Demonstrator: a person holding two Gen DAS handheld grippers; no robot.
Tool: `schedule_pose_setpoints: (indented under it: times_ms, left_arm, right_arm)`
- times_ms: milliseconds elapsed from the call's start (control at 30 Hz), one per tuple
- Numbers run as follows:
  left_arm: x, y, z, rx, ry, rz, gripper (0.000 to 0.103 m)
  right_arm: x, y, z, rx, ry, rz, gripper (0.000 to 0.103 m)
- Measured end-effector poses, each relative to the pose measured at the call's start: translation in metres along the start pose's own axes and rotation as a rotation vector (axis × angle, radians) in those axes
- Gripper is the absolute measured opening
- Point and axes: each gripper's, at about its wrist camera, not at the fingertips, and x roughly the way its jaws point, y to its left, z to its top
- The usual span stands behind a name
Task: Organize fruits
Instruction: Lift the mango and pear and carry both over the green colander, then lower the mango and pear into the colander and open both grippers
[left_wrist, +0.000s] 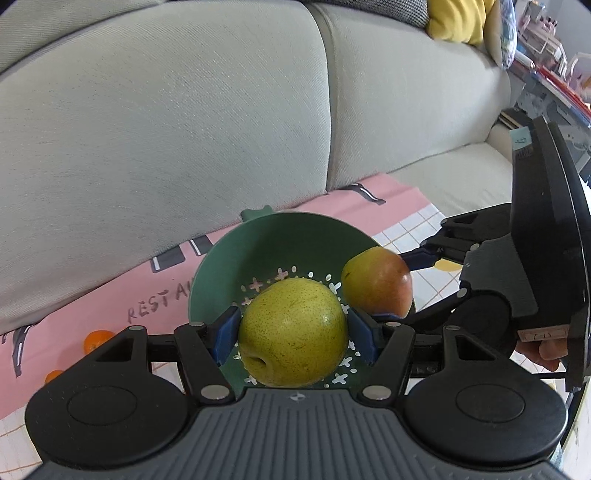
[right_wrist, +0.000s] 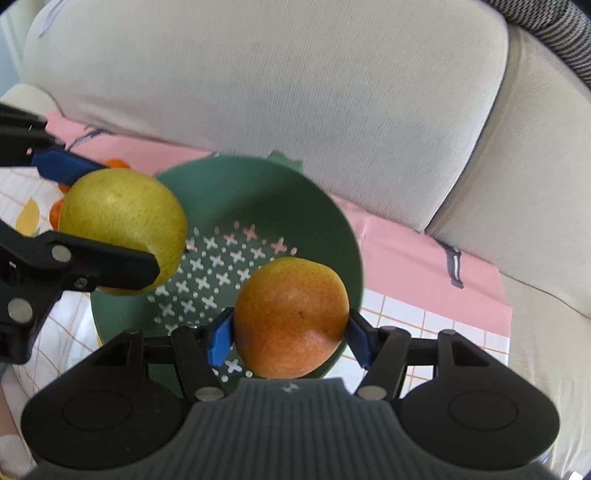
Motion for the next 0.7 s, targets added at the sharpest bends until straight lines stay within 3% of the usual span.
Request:
schedule_pose_setpoints:
  times_ms: [500,700]
  left_arm:
    - [0.032,0.0,-0.003,0.043,0.087,0.021,0.073]
    - [0.038,0.0,-0.004,0.048,0.108,0.027,0.073]
  right_arm:
    - [0.034,0.01,-0.001,-0.061,0.112,0.079,0.061]
    - [0.04,0.012,-0.006,-0.091,0.133,0.057,0.061]
